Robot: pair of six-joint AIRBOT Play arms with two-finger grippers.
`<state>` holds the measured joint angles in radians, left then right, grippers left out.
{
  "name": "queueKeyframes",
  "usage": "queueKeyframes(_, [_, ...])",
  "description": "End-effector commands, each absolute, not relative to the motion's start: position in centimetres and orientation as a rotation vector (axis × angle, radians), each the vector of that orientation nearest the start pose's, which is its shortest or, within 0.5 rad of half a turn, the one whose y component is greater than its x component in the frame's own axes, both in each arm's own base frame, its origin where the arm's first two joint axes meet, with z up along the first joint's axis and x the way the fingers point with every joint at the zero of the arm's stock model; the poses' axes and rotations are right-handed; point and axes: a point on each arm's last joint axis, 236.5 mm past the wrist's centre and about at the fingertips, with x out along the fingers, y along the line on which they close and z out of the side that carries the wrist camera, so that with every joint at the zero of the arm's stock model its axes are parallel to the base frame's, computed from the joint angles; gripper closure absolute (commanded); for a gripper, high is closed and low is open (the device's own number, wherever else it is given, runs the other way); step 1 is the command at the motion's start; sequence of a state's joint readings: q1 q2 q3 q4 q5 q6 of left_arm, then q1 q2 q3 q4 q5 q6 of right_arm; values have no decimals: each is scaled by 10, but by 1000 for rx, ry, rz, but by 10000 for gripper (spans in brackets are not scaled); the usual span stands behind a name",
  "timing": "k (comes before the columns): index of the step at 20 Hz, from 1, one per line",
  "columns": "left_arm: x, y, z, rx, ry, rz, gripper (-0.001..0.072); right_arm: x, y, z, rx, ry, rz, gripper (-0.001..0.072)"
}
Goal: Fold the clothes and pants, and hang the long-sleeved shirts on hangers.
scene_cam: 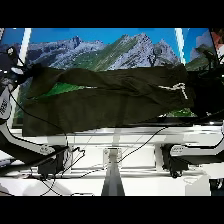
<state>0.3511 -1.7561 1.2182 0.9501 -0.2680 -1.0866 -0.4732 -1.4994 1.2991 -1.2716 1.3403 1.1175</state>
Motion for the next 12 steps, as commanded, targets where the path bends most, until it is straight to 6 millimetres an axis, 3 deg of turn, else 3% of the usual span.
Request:
queueKeyframes(1, [556,165,-62,-312,666,246,692,369,-113,-27,251,1394,121,683])
queueKeyframes(4, [574,171,-1,-284,551,239,692,377,-117,-26,241,1362,103,683])
queueKeyframes(8, [590,179,132,-206,314,227,693,384,-122,-26,231,1332,86,683])
queueKeyframes(10, [581,181,208,-106,197,230,692,385,-122,-26,230,1328,83,683])
queueKeyframes(12, [560,179,254,-3,150,238,693,387,-124,-25,226,1318,78,683])
